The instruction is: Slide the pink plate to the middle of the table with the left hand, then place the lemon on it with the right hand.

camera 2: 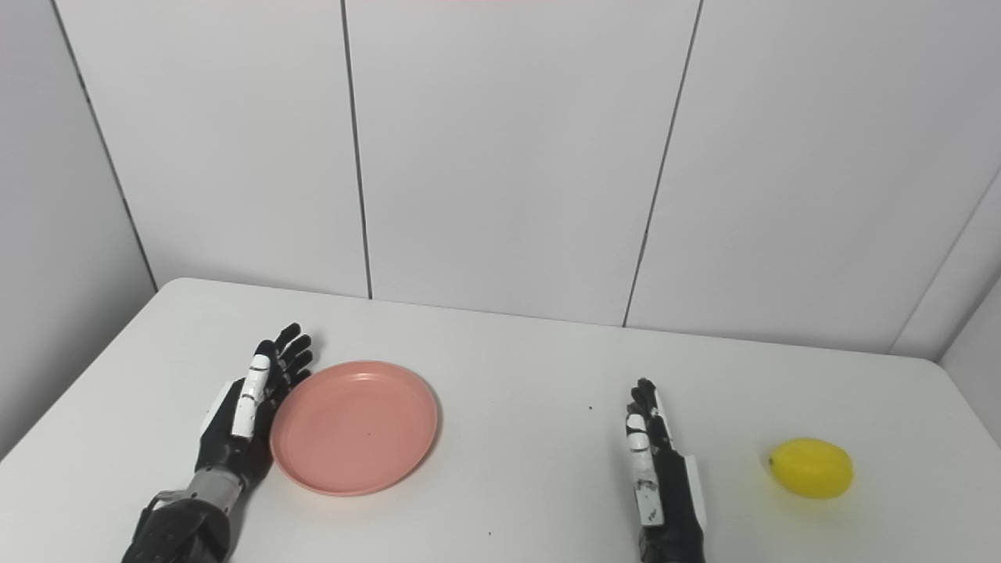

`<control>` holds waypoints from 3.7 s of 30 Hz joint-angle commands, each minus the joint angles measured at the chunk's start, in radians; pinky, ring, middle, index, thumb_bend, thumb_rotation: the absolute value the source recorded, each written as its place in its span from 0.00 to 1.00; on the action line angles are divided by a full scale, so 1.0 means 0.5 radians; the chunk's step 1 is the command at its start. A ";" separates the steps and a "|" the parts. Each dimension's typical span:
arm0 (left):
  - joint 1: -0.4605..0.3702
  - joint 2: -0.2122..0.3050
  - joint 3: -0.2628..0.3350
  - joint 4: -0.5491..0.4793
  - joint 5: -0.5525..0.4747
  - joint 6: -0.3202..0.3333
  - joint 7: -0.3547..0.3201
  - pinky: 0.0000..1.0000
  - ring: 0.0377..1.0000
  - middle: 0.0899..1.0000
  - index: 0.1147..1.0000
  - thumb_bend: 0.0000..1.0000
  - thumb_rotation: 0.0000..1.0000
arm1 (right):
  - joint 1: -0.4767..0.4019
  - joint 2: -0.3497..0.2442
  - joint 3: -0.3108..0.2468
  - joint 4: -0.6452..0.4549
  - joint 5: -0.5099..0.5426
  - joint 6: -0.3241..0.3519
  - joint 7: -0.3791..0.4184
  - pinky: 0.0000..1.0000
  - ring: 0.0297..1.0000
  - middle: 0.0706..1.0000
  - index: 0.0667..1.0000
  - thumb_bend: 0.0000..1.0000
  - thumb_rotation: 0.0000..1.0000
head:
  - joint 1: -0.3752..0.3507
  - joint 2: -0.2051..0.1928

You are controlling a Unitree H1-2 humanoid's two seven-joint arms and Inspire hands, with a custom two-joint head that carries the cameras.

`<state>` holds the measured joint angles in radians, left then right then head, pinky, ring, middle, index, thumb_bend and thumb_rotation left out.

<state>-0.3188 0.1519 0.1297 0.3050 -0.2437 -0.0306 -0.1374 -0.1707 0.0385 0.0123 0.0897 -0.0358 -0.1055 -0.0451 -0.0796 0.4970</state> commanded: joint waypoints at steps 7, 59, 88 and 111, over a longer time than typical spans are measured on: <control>0.068 -0.137 -0.066 -0.029 0.026 0.059 0.016 1.00 0.98 0.96 0.95 0.58 1.00 | -0.012 0.048 0.036 0.054 -0.079 -0.172 -0.056 1.00 0.94 0.94 0.94 0.63 1.00 | -0.084 0.029; 0.138 -0.519 -0.378 -0.145 0.411 -0.107 0.196 0.99 0.97 0.96 0.96 0.55 1.00 | -0.020 0.010 0.042 -0.046 -0.104 -0.118 0.013 0.95 0.93 0.93 0.93 0.64 1.00 | -0.230 0.207; 0.117 -0.590 -0.435 -0.093 0.452 -0.109 0.242 1.00 0.97 0.97 0.96 0.56 1.00 | -0.008 -0.039 0.022 -0.205 -0.037 0.115 0.036 0.97 0.93 0.94 0.92 0.70 1.00 | -0.089 0.273; 0.124 -0.539 -0.418 -0.156 0.431 -0.072 0.206 1.00 0.98 0.97 0.97 0.56 1.00 | -0.068 -0.171 -0.113 -0.517 -0.574 0.172 -0.247 0.83 0.90 0.90 0.91 0.62 0.88 | -0.229 0.236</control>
<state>-0.2685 -0.1263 -0.0820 0.2243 -0.0169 -0.0565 -0.0226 -0.1656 -0.0370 -0.0350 -0.1220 -0.2994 -0.0341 -0.1482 -0.1947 0.6152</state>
